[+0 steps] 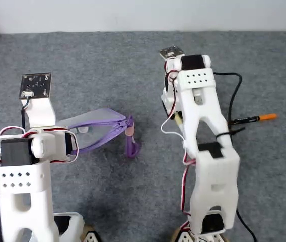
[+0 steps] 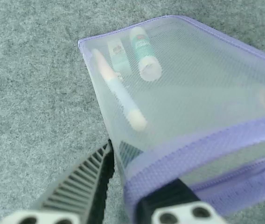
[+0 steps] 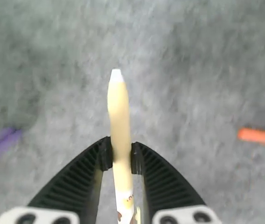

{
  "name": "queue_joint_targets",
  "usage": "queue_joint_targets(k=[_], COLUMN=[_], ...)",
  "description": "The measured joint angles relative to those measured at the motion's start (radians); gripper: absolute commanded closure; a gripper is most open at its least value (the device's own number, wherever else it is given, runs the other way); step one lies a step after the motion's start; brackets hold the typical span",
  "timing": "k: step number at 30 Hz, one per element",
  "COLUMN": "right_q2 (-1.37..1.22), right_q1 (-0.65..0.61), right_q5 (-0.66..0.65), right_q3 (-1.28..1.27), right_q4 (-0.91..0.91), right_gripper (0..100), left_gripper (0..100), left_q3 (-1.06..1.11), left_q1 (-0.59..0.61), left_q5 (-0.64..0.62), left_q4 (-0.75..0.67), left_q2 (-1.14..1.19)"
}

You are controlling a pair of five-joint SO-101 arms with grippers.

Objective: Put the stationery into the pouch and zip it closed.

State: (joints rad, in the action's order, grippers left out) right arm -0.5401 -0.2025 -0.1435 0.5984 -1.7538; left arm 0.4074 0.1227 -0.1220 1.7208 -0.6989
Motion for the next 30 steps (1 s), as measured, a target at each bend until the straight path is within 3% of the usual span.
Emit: queue_joint_targets(k=[7, 17, 30], right_q2=[0.344, 0.680, 0.830], right_q1=[-0.077, -0.316, -0.486], right_q5=[0.084, 0.365, 0.474], right_q3=[-0.253, -0.321, -0.322], right_q4=[0.000, 0.011, 0.425], right_gripper=[99.1, 99.1, 99.1], left_gripper=[99, 99, 99], left_q3=[0.000, -0.115, -0.264], left_q1=[0.000, 0.000, 0.000], left_q5=[-0.008, -0.063, -0.141], left_q4=[0.000, 0.000, 0.000], left_q2=[0.000, 0.069, 0.259])
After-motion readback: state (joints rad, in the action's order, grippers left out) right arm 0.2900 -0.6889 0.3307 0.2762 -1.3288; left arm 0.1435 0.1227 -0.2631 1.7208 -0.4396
